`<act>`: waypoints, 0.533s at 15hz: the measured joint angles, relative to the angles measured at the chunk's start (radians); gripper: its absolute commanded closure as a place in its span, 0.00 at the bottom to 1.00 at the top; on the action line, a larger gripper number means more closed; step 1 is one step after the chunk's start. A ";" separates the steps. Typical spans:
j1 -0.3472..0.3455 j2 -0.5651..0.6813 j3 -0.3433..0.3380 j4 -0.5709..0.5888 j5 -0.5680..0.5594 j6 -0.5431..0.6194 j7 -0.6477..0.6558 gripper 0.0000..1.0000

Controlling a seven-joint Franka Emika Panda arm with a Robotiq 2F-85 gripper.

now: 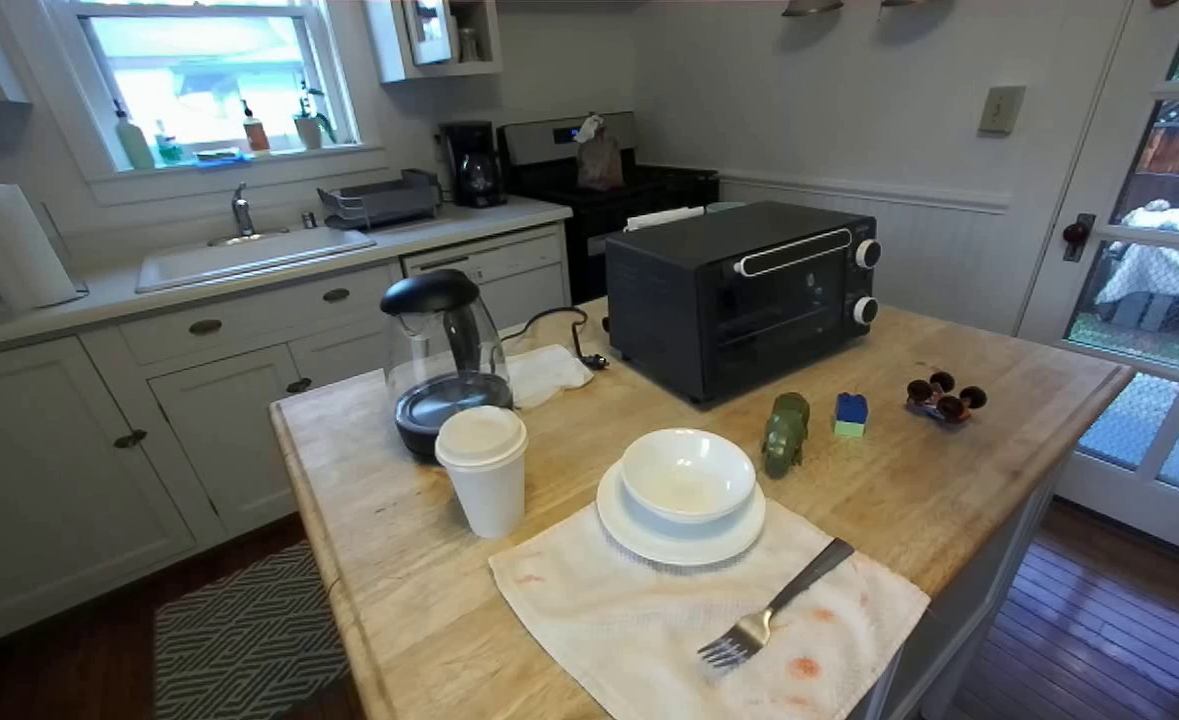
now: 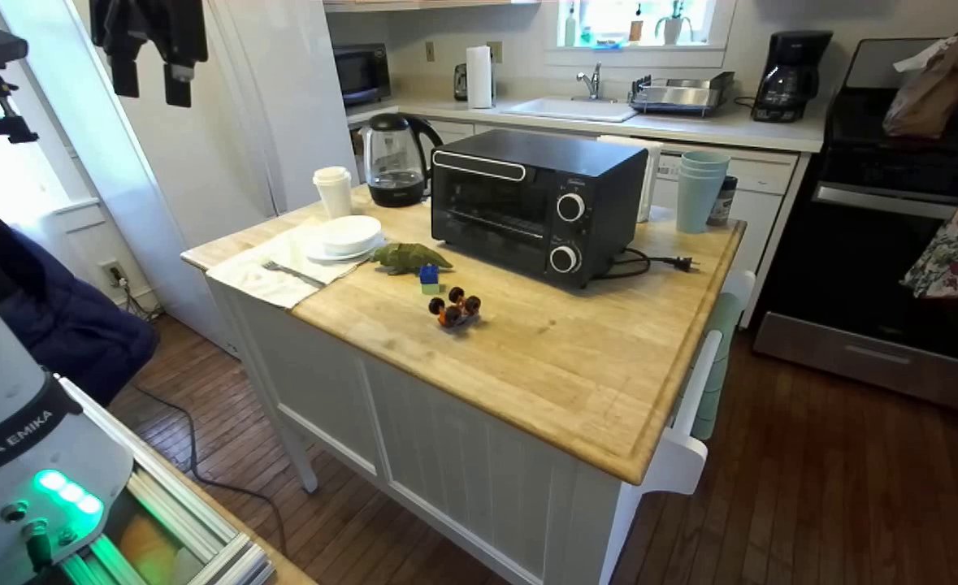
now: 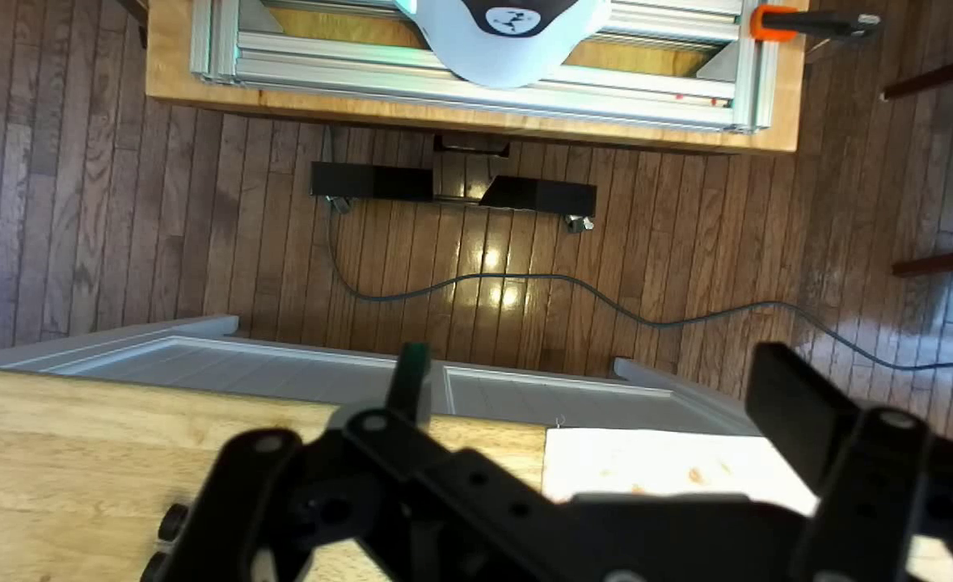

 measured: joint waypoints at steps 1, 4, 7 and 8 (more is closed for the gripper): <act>-0.003 0.002 0.000 0.000 -0.004 0.006 0.011 0.00; -0.037 0.033 -0.009 0.000 -0.053 0.070 0.041 0.00; -0.075 0.098 -0.056 0.002 -0.110 0.181 0.033 0.00; -0.085 0.125 -0.078 0.003 -0.121 0.216 0.024 0.00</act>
